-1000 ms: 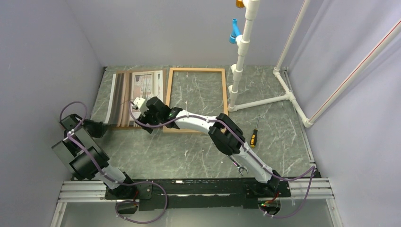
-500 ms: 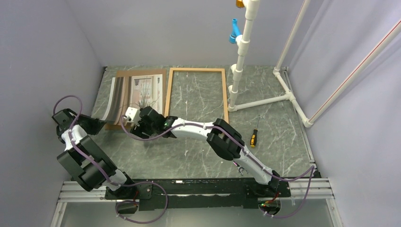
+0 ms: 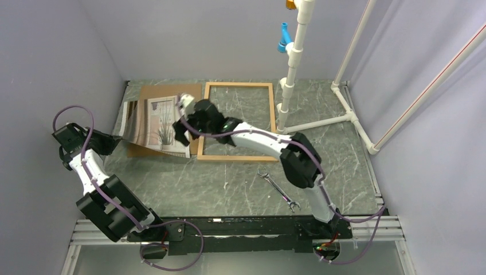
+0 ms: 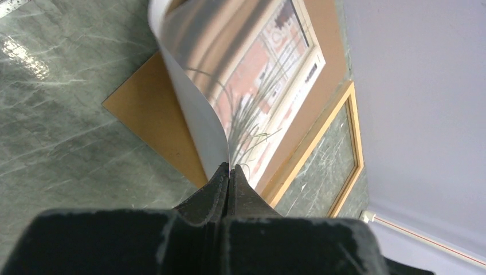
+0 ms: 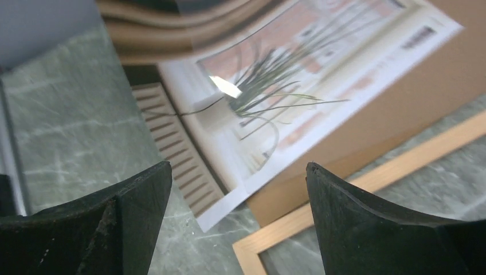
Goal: Take the photo out of the frame
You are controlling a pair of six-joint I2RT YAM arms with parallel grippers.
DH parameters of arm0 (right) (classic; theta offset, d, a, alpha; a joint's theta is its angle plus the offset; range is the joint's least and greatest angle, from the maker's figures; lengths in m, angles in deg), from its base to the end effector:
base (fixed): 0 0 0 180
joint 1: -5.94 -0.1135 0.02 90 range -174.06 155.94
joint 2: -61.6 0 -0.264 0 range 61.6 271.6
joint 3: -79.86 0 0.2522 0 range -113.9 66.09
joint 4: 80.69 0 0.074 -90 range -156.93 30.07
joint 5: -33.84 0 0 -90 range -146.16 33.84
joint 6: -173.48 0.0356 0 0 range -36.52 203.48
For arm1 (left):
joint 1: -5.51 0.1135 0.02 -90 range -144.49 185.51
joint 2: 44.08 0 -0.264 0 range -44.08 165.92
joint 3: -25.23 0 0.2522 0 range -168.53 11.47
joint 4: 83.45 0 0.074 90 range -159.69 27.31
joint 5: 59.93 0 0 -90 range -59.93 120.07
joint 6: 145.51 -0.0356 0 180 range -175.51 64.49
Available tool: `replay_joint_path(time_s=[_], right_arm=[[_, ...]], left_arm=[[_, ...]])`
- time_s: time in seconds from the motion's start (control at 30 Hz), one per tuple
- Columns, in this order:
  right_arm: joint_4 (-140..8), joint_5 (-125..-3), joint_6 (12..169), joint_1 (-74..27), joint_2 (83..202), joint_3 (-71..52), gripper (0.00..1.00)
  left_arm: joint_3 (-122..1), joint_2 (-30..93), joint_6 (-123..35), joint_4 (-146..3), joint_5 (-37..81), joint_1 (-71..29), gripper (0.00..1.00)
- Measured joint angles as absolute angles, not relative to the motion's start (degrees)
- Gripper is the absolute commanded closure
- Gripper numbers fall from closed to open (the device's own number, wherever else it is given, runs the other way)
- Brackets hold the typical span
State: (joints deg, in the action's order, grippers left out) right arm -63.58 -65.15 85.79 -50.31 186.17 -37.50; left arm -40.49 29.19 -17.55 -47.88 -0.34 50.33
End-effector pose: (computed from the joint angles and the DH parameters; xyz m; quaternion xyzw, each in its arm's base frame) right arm 0.2840 0.4350 0.2543 -0.4178 0.7272 0.3218 0.4394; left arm 0.2045 0.1778 0.2616 -0.5071 0.7332 -0.2172 0.3976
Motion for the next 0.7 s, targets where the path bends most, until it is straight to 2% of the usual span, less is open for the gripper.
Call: replay_joint_path(time_s=[0.23,0.47,0.7], right_arm=[[-65.96,-72.21,97.13,-41.19,183.37,-35.35,0.12],[-65.46,-77.28,101.42,-42.31,183.42,-33.54,0.13],[-65.96,-80.96,104.28,-43.99,183.42,-29.91,0.11]], left_arm=[[-40.58,28.21,-17.2,-46.86,-1.19,50.33,1.0],[-41.28,27.18,-18.25,-44.74,-2.59,50.55,1.0],[-42.17,19.92,-20.42,-41.04,-2.9,50.64,1.0]])
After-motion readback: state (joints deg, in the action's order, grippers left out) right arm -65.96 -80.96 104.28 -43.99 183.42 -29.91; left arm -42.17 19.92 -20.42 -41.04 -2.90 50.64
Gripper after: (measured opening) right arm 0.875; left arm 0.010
